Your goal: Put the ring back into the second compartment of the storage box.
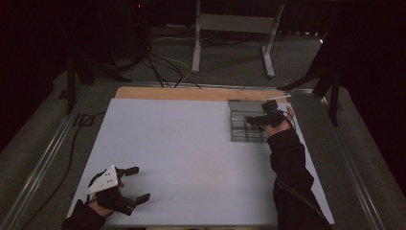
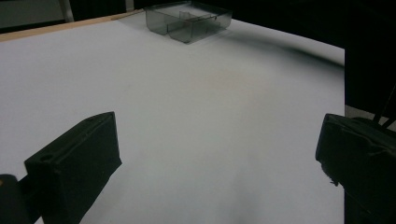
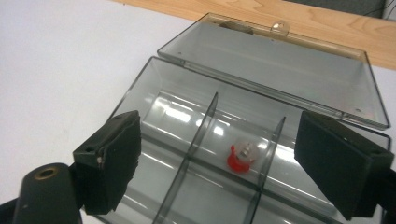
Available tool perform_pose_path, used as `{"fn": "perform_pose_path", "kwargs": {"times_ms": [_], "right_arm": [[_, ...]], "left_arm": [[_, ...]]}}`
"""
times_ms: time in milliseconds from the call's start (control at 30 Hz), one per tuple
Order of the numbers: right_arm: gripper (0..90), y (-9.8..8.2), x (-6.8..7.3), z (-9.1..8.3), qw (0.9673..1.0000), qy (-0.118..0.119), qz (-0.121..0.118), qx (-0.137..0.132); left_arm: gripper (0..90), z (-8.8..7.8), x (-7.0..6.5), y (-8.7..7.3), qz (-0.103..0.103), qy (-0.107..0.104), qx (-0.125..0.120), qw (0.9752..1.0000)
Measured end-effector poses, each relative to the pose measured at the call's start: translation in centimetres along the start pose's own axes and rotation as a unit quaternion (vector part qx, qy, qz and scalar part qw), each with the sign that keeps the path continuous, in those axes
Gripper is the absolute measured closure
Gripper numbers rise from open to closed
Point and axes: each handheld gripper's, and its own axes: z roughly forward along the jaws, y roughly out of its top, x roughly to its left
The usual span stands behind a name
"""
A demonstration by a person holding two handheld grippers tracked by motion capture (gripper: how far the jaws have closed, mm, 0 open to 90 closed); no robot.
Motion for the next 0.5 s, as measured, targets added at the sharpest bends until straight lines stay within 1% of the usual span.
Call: {"fn": "perform_pose_path", "kwargs": {"times_ms": [100, 200, 267, 367, 500], "right_arm": [[10.1, -0.2, 0.1, -0.4, 1.0000, 0.005, 0.001, -0.003], [4.6, -0.4, 0.2, -0.9, 0.9997, 0.019, 0.008, -0.012], [0.0, -0.5, 0.3, -1.0, 0.9996, 0.025, -0.001, -0.013], [0.0, -0.6, 0.8, -1.3, 0.9993, 0.030, -0.014, -0.015], [0.0, -0.7, 1.3, -1.9, 0.9987, 0.043, -0.013, -0.025]], "left_arm": [[0.3, 0.0, 0.0, 0.0, 0.000, 0.000, -0.001, 1.0000], [0.3, 0.0, 0.0, 0.0, 0.000, -0.001, -0.001, 1.0000], [0.3, 0.0, 0.0, 0.0, 0.000, -0.001, -0.001, 1.0000], [0.3, 0.0, 0.0, 0.0, -0.001, -0.002, 0.000, 1.0000], [0.3, 0.0, 0.0, 0.0, 0.001, -0.002, -0.001, 1.0000]]}}
